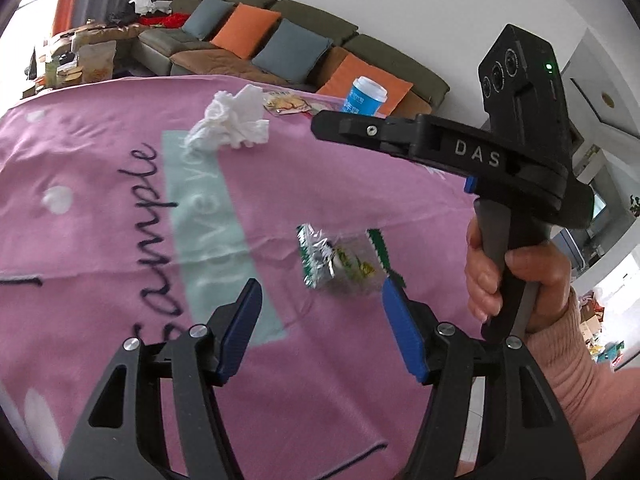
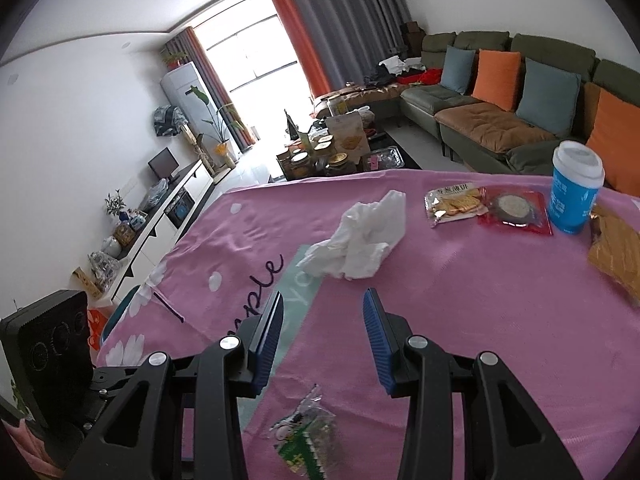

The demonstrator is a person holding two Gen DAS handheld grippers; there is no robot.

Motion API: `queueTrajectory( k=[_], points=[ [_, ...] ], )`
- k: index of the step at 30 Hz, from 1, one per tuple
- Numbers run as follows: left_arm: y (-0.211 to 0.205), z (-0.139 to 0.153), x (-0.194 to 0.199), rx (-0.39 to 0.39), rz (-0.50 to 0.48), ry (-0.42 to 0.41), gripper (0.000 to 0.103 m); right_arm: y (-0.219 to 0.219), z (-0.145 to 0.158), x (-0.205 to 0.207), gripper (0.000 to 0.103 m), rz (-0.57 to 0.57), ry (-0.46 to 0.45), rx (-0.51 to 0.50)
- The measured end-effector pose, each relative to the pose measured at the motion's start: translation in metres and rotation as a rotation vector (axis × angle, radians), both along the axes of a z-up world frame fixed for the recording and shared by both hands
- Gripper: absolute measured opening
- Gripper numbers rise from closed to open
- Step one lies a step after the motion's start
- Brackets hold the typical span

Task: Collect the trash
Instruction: 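Move both tools back over the table toward the tissue and snack bag, then grasp clear snack bag with left tool while right tool grasps white tissue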

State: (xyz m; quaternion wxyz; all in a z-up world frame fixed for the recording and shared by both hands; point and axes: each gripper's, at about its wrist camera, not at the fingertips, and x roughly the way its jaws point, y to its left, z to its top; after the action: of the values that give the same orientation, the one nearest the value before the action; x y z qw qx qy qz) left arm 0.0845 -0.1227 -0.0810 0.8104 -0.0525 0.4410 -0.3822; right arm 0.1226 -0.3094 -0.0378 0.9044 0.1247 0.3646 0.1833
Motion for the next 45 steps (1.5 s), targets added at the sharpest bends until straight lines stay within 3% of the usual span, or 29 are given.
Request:
queueTrajectory(
  k=[5, 11, 18, 27, 34, 42, 45],
  points=[
    [-0.017, 0.001, 0.009, 0.036, -0.013, -0.004, 0.053, -0.004, -0.007, 0.007, 0.039, -0.005, 0.014, 0.005],
    [-0.026, -0.009, 0.011, 0.09, -0.02, 0.014, 0.033, -0.006, -0.011, 0.022, 0.039, -0.007, 0.03, -0.004],
    [-0.024, -0.012, 0.014, 0.087, -0.009, 0.023, 0.017, -0.001, -0.018, 0.047, 0.039, -0.003, 0.058, -0.003],
    [0.001, -0.005, 0.014, 0.036, 0.031, 0.013, 0.015, 0.011, -0.031, 0.081, 0.046, -0.033, 0.111, -0.031],
    [0.047, 0.001, 0.012, -0.002, 0.118, 0.012, 0.015, 0.02, -0.039, 0.092, 0.051, -0.036, 0.132, -0.043],
    [0.097, 0.007, 0.002, -0.019, 0.221, 0.028, 0.015, 0.026, -0.043, 0.096, 0.05, -0.05, 0.139, -0.052],
    [0.11, 0.007, -0.003, -0.019, 0.248, 0.025, 0.015, 0.026, -0.043, 0.096, 0.044, -0.061, 0.139, -0.05]
  ],
)
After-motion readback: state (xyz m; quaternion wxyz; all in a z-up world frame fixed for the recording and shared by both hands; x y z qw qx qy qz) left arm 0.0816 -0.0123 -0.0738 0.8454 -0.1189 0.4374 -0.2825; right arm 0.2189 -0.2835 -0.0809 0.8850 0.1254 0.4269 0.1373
